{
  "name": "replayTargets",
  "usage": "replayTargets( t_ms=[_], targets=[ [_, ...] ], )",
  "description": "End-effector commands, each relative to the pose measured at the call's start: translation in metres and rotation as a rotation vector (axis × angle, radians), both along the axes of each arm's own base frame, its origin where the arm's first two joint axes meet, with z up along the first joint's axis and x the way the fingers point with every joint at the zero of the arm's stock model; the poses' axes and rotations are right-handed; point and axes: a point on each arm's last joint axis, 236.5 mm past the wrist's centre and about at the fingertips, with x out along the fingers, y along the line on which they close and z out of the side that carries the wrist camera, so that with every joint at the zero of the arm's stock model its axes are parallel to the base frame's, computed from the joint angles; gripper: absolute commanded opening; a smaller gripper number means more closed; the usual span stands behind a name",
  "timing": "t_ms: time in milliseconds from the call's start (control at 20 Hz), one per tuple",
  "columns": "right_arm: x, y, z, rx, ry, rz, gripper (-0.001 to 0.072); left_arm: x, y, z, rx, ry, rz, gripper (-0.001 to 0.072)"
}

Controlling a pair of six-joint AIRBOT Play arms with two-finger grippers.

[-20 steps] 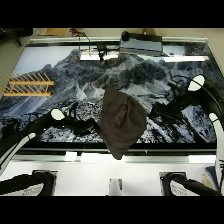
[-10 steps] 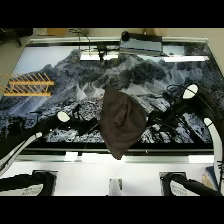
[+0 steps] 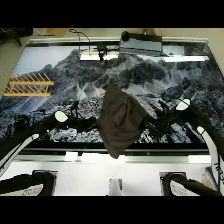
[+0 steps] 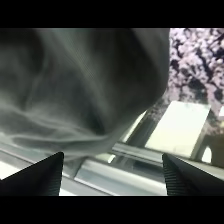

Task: Fold the shirts.

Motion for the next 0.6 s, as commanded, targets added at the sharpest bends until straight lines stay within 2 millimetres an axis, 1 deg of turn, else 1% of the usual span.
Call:
replayTargets(
  t_ms=[0, 50, 150, 200, 250, 300, 350, 400, 450, 500, 550],
  targets=[
    [0.021, -0.004, -0.013, -0.025, -0.084, -0.069, 0.0591, -0.005, -0.007, 0.015, -0.023, -0.027, -0.039, 0.0038],
    [0.026, -0.004, -0.015, -0.025, -0.099, -0.079, 0.0592, -0.007, -0.01, 0.018, -0.026, -0.037, -0.048, 0.0038],
    [0.03, 0.006, -0.017, 0.029, -0.111, -0.066, 0.0599, -0.015, -0.02, 0.021, -0.03, -0.044, -0.082, 0.0038],
    [0.031, 0.011, -0.02, 0.052, -0.102, -0.073, 0.0554, -0.021, -0.026, 0.022, -0.032, -0.045, -0.102, 0.0038],
    [0.033, 0.013, -0.023, 0.067, -0.09, -0.087, 0.0396, -0.029, -0.034, 0.022, -0.032, -0.045, -0.129, 0.0038],
    [0.034, 0.018, -0.025, 0.088, -0.074, -0.106, 0.0279, -0.036, -0.041, 0.022, -0.032, -0.045, -0.156, 0.0038],
    [0.034, 0.022, -0.026, 0.11, -0.063, -0.111, 0.0142, -0.043, -0.046, 0.022, -0.033, -0.045, -0.177, 0.0037],
    [0.031, 0.025, -0.025, 0.128, -0.06, -0.086, 0.0036, -0.048, -0.051, 0.022, -0.033, -0.044, -0.194, 0.0037],
    [0.027, 0.026, -0.024, 0.138, -0.064, -0.047, 0.0033, -0.05, -0.053, 0.024, -0.035, -0.049, -0.203, 0.0037],
    [0.021, 0.028, -0.02, 0.155, -0.068, -0.003, 0.0033, -0.048, -0.053, 0.029, -0.04, -0.066, -0.198, 0.0037],
    [0.018, 0.03, -0.014, 0.167, -0.076, 0.033, 0.0032, -0.041, -0.051, 0.038, -0.042, -0.103, -0.189, 0.0036]
  ],
)
